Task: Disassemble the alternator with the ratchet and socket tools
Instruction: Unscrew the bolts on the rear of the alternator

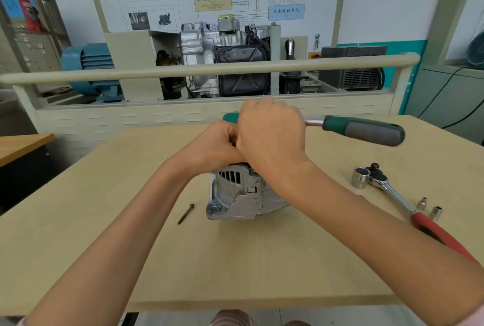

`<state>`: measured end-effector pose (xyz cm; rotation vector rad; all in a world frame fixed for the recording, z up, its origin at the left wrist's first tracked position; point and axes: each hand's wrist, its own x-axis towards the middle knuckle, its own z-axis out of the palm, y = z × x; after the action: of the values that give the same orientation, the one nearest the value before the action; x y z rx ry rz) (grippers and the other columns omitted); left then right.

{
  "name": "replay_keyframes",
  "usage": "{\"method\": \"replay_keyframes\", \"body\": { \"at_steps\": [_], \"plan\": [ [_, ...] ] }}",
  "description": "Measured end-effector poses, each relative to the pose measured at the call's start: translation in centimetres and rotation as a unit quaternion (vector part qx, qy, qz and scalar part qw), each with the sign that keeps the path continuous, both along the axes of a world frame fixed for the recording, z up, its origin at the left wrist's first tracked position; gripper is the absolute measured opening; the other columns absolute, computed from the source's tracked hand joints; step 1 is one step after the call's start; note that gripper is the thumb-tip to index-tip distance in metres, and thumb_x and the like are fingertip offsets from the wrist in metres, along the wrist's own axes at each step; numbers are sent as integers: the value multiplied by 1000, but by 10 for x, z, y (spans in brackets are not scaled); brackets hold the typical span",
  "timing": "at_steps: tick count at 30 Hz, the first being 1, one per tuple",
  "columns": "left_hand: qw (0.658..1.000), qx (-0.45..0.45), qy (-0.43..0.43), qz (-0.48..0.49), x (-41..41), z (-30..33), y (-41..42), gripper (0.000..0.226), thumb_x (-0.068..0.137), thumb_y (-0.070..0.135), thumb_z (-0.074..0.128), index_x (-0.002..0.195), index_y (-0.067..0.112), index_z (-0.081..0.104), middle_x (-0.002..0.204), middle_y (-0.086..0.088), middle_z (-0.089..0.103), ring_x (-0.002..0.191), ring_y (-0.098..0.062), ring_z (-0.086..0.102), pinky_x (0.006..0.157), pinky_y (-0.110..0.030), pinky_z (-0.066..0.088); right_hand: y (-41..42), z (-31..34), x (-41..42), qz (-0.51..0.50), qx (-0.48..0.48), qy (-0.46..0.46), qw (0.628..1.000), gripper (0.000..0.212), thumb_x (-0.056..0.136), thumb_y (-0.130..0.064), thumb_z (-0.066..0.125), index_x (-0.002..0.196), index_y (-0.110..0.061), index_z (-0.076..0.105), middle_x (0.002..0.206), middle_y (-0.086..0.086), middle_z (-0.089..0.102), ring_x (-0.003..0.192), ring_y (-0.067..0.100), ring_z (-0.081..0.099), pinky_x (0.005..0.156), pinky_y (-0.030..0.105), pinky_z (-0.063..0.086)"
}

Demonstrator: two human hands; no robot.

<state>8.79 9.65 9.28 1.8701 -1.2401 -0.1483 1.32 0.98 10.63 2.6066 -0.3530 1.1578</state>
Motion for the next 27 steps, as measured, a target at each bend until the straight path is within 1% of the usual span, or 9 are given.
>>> {"method": "replay_keyframes", "body": {
  "at_steps": [4,7,11,13,15,18,20,22,27],
  "plan": [
    [1000,0,9,-27,-4,2,4,34,76,-3,71,57,24,64,54,15,65,54,6,59,54,-6,42,-9,2,-2,107,35,-44,993,19,91,-22,41,79,-14,54,76,3,57,65,20,42,57,32,24],
    [998,10,25,-61,-8,6,5,25,81,-1,68,72,23,68,63,17,69,65,7,64,60,-4,44,-20,3,-1,280,155,-21,947,37,94,-20,45,59,-20,35,57,-11,38,56,7,35,59,29,25],
    [997,12,34,-73,-10,7,6,24,81,-1,67,75,23,68,66,17,69,67,6,65,61,-4,45,-24,6,-6,364,195,-11,911,32,92,-18,44,60,-14,40,55,-10,34,56,9,36,58,32,30],
    [998,10,34,-48,-8,7,6,23,79,-1,70,66,19,68,58,8,67,58,1,61,57,-8,44,-21,2,-5,289,127,-22,949,26,92,-18,45,67,-13,50,62,-2,48,63,18,46,61,32,31],
    [1000,1,22,-22,-6,5,3,37,76,-3,71,50,22,63,48,5,60,48,-2,52,52,-10,40,-10,-1,-2,100,43,-28,994,16,90,-16,44,85,-10,58,80,7,60,71,24,53,59,31,27],
    [1000,6,9,-19,-7,2,1,58,76,-13,65,36,27,54,38,15,49,38,5,44,46,-3,32,2,-1,0,-23,24,-16,999,16,88,-12,43,97,-9,56,93,8,61,72,23,52,56,30,26],
    [1000,9,1,-16,-7,2,2,53,76,-10,66,41,28,58,42,15,55,43,6,50,48,-3,35,-1,1,0,17,6,-15,1000,18,88,-16,42,98,-9,56,93,7,61,80,26,57,61,32,27],
    [1000,14,9,-21,-6,3,4,28,77,-1,71,61,21,67,57,9,67,57,4,60,57,-9,45,-8,2,-3,95,7,-34,995,18,91,-20,41,88,-13,57,83,4,60,78,24,57,61,32,25],
    [997,15,34,-62,-10,5,4,21,81,1,68,75,21,68,65,15,70,67,5,65,61,-5,45,-25,8,-5,334,176,0,926,35,92,-17,46,58,-13,38,52,-12,31,55,12,36,58,31,26]
  ]
}}
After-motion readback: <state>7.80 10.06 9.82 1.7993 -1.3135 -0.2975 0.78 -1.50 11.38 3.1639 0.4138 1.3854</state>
